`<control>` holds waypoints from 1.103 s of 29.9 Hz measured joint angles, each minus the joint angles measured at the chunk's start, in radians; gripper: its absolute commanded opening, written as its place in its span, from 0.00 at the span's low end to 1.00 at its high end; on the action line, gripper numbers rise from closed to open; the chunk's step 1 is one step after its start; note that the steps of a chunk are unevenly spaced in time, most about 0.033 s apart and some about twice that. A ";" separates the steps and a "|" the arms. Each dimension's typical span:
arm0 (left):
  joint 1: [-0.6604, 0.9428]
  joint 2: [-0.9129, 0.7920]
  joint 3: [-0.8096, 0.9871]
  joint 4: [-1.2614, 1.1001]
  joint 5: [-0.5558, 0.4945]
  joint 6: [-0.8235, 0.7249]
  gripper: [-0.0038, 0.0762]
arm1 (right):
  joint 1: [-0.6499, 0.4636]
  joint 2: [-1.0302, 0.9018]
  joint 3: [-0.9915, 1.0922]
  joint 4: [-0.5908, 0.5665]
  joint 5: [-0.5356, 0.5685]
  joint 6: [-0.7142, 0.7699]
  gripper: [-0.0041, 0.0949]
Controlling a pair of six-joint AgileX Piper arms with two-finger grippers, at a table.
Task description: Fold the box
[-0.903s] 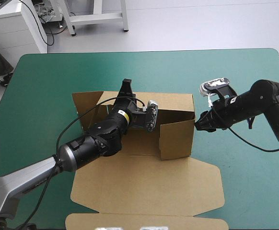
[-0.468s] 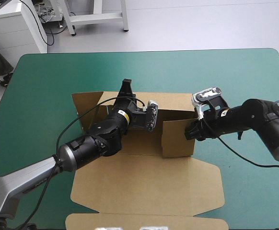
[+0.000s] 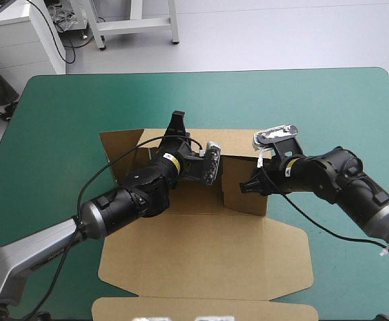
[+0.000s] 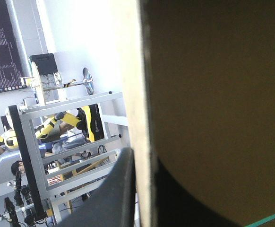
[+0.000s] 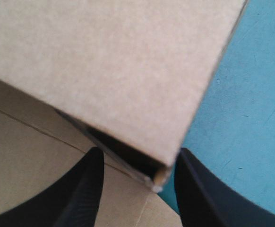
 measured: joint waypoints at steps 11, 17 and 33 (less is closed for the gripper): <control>0.000 -0.002 -0.001 -0.014 0.000 0.003 0.04 | 0.128 0.003 0.054 -0.294 -0.107 0.328 0.43; 0.000 -0.003 -0.001 -0.017 0.000 0.003 0.04 | 0.159 0.003 0.106 -0.340 -0.122 0.409 0.39; 0.001 -0.004 -0.003 -0.045 0.009 0.003 0.10 | 0.157 0.003 0.114 -0.372 -0.146 0.515 0.03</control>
